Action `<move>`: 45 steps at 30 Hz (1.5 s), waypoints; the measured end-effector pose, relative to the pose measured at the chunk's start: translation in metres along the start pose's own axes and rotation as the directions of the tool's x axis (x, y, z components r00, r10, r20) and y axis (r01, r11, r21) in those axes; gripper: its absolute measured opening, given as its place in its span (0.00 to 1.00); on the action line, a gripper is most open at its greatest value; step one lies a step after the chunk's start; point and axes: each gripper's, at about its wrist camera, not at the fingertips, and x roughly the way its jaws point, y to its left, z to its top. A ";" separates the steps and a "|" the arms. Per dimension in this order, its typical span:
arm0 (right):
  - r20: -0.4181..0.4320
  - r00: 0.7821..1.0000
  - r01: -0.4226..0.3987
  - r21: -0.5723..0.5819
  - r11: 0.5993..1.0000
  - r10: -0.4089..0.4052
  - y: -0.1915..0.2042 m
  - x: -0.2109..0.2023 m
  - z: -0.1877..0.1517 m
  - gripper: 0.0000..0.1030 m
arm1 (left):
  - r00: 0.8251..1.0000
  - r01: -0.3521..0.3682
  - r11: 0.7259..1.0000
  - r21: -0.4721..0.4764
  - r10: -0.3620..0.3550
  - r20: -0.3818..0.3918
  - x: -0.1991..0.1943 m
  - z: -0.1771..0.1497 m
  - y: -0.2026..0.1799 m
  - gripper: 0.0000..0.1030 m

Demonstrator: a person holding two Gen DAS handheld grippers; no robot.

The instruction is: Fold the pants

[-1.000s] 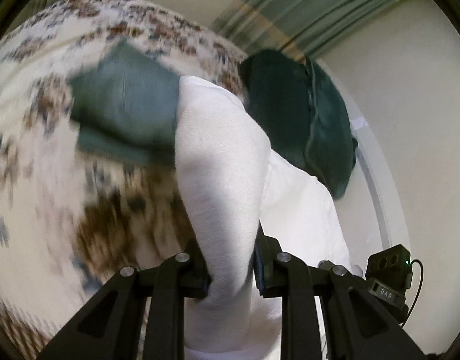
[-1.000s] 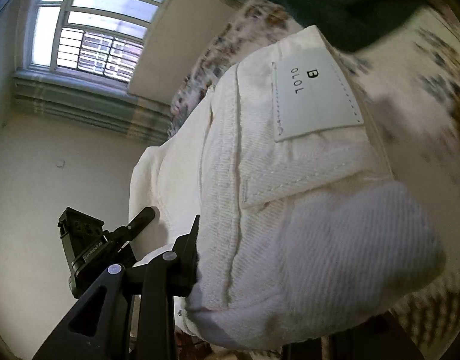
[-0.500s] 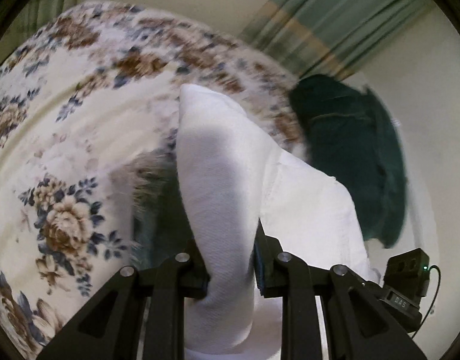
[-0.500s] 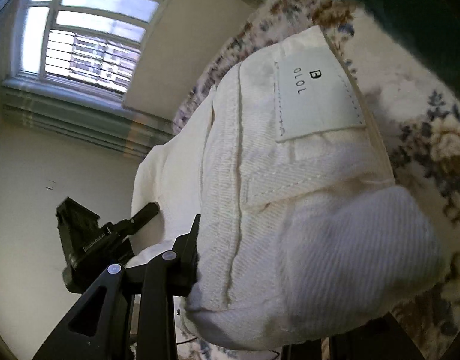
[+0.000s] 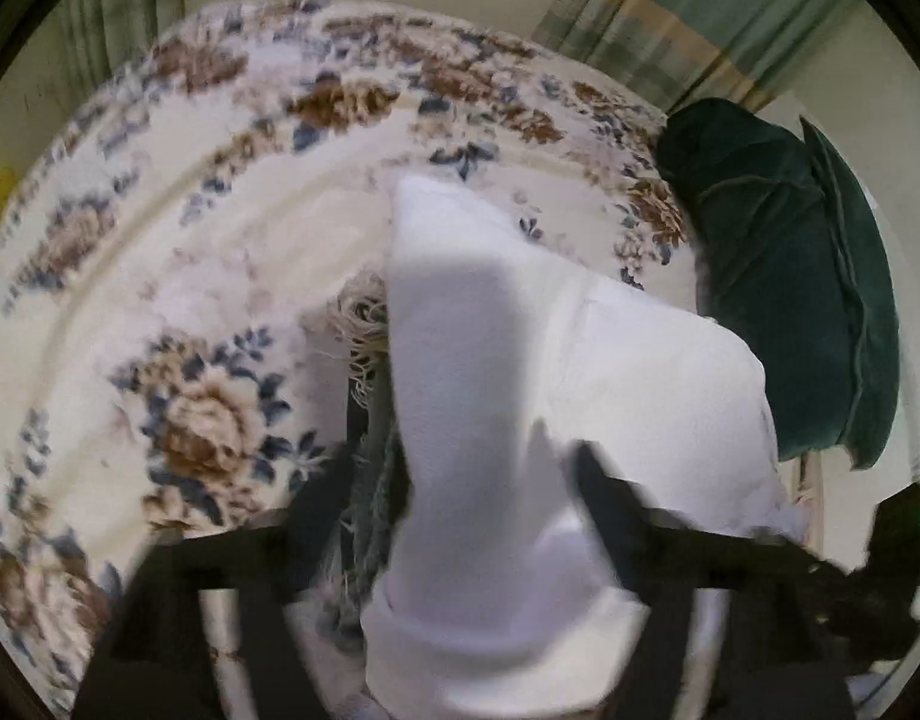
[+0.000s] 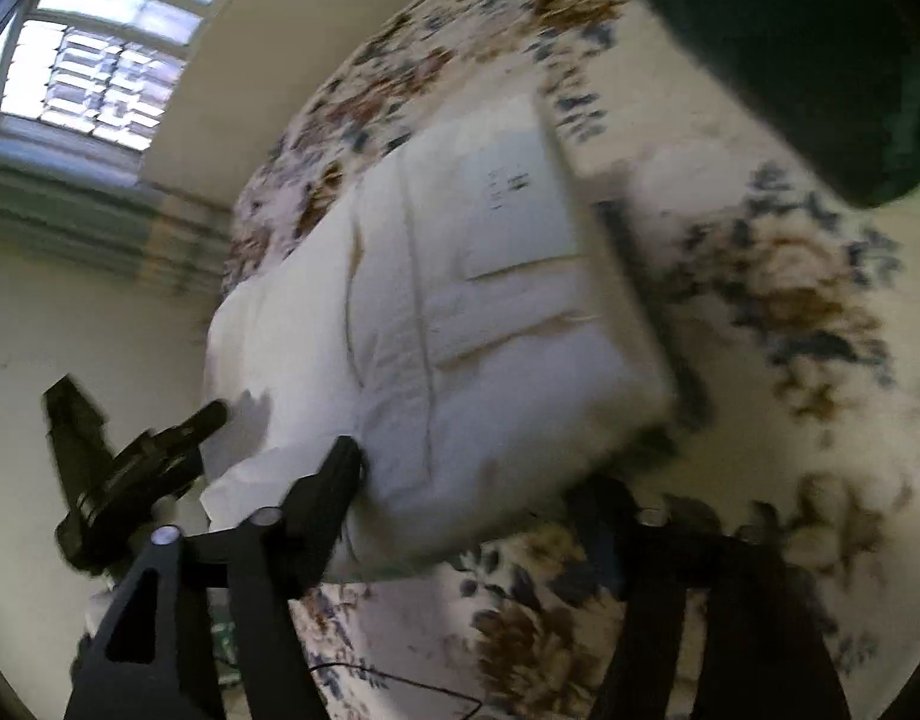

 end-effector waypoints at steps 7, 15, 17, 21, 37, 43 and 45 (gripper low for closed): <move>0.178 0.944 0.309 -0.174 0.935 -0.278 0.049 -0.092 -0.024 1.00 | 0.979 -0.169 0.982 0.083 0.158 0.130 -0.064 -0.029 -0.047 0.95; 0.341 0.860 0.483 -0.307 0.820 -0.380 0.106 -0.191 -0.080 1.00 | 0.950 -0.228 0.971 0.076 0.204 0.238 -0.159 -0.085 -0.087 0.98; 0.371 0.855 0.487 -0.329 0.809 -0.363 0.119 -0.226 -0.102 1.00 | 0.933 -0.252 0.966 0.063 0.226 0.279 -0.188 -0.102 -0.097 0.98; 0.400 0.858 0.471 -0.361 0.805 -0.322 0.135 -0.288 -0.146 1.00 | 0.914 -0.262 0.964 0.043 0.233 0.333 -0.243 -0.141 -0.113 0.98; 0.538 0.831 0.439 -0.475 0.763 -0.143 0.137 -0.501 -0.331 1.00 | 0.851 -0.308 0.951 0.005 0.273 0.448 -0.401 -0.302 -0.178 0.98; 0.563 0.821 0.428 -0.499 0.754 -0.094 0.137 -0.567 -0.387 1.00 | 0.801 -0.352 0.936 -0.011 0.307 0.515 -0.444 -0.347 -0.194 0.98; 0.571 0.817 0.424 -0.498 0.756 -0.082 0.138 -0.586 -0.401 1.00 | 0.799 -0.342 0.939 -0.014 0.299 0.522 -0.456 -0.357 -0.197 0.98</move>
